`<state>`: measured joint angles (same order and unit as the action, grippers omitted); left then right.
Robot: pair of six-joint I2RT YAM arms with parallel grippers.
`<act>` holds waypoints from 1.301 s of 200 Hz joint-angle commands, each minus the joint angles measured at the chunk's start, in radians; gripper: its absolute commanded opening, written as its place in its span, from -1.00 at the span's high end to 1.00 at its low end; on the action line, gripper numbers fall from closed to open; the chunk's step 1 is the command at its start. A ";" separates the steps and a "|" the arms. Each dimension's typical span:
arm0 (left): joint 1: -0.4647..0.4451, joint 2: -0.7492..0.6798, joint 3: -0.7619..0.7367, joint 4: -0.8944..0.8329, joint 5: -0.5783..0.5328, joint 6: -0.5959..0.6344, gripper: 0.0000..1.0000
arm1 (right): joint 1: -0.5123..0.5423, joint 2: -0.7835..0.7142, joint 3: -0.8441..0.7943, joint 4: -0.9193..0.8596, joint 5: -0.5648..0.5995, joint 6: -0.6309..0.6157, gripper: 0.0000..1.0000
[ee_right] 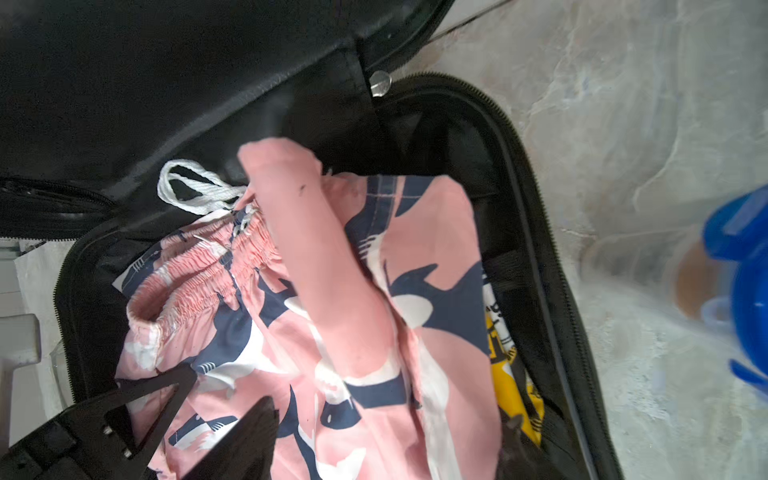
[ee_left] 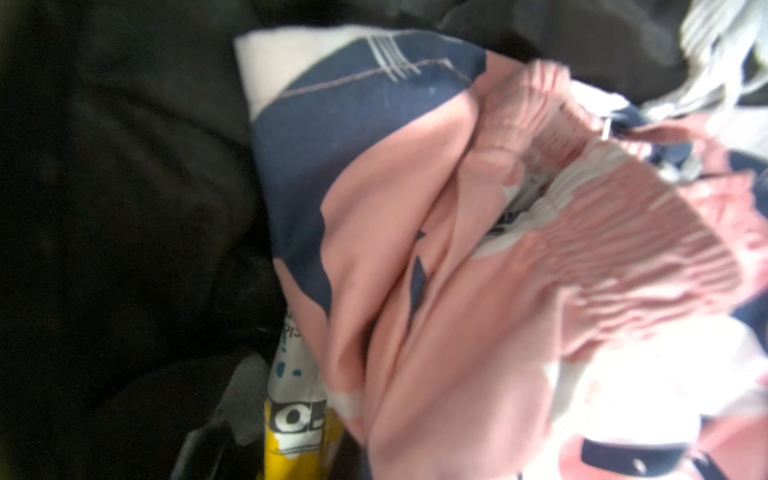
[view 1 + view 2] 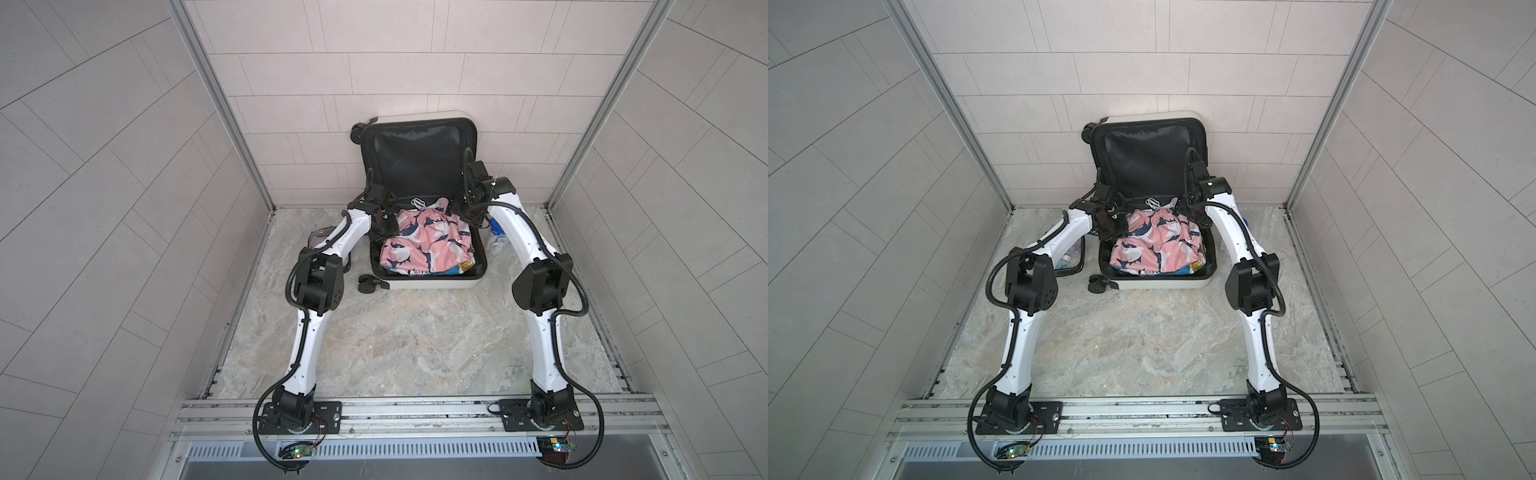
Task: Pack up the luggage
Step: 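Lower the pink shorts into the suitcase and open both grippers, then reach the left gripper to the clear toiletry pouch while the right presses the shorts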
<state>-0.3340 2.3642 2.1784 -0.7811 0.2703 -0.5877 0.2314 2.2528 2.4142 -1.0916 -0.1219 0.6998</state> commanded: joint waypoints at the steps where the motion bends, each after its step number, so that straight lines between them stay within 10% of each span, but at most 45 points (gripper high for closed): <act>1: 0.006 -0.017 0.029 -0.037 -0.032 -0.008 0.46 | 0.009 -0.064 0.019 -0.056 0.083 -0.032 -0.52; 91: 0.012 -0.012 0.050 -0.069 -0.036 0.009 0.99 | -0.019 -0.094 -0.005 -0.071 0.074 -0.073 -0.55; 138: 0.025 -0.068 0.062 -0.065 -0.057 0.006 -0.11 | 0.012 -0.099 -0.014 -0.053 -0.036 -0.112 -0.43; 202: 0.099 -0.251 0.046 -0.089 -0.090 0.050 -0.19 | 0.128 -0.159 -0.107 -0.018 -0.058 -0.200 -0.54; 260: 0.313 -0.510 -0.354 -0.051 -0.118 0.068 -0.32 | 0.176 -0.250 -0.315 0.043 -0.104 -0.220 -0.55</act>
<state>-0.1101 1.9099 1.9835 -0.8219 0.1802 -0.5339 0.3870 2.0773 2.1651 -1.0782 -0.2115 0.5076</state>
